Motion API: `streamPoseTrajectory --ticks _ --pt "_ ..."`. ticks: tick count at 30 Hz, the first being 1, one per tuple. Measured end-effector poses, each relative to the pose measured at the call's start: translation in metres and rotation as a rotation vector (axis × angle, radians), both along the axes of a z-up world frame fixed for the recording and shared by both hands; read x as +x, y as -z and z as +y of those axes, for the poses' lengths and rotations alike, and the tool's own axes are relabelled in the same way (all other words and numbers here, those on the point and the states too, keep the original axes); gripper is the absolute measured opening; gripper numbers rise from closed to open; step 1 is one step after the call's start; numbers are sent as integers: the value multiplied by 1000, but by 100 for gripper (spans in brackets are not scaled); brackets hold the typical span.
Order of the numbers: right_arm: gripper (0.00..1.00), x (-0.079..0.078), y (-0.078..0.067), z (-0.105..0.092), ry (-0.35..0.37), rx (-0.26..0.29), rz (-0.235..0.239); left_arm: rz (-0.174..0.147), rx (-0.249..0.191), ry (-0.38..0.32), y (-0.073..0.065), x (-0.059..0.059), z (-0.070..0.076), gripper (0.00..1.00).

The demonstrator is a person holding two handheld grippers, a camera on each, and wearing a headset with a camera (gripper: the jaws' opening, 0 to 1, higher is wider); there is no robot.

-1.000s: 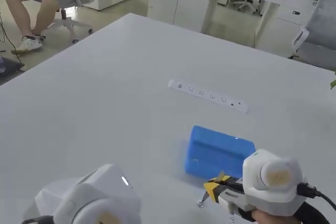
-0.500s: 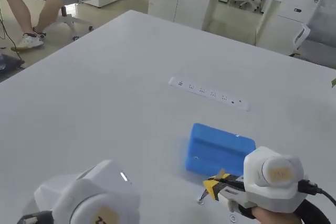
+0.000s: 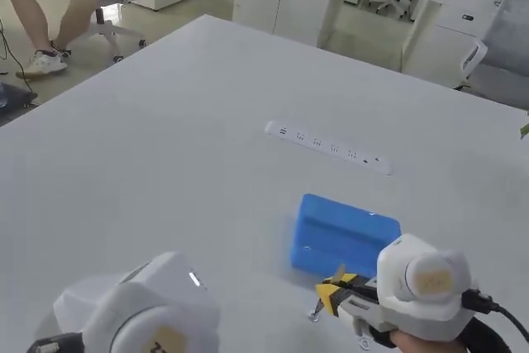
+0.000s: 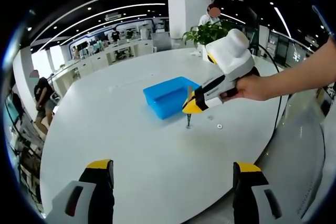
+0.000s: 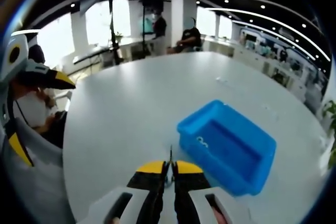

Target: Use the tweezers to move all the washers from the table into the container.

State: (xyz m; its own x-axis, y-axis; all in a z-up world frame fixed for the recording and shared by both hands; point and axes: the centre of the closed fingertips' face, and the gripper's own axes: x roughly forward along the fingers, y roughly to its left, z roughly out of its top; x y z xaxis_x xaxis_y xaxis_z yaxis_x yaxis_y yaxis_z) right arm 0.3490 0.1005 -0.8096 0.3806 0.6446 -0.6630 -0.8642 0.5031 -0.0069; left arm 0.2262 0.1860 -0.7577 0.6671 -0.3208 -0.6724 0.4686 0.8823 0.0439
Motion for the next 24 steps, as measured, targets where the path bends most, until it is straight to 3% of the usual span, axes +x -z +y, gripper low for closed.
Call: streamPoseTrajectory --ticks 4,13,24 --pt "2 2 0 -1 8 10 1 0 4 1 0 0 1 97" --pt "1 0 1 -3 -12 -20 10 -8 7 2 -2 0 1 97" --pt "1 0 -26 -7 -31 -4 -23 -18 4 9 -7 -1 0 97"
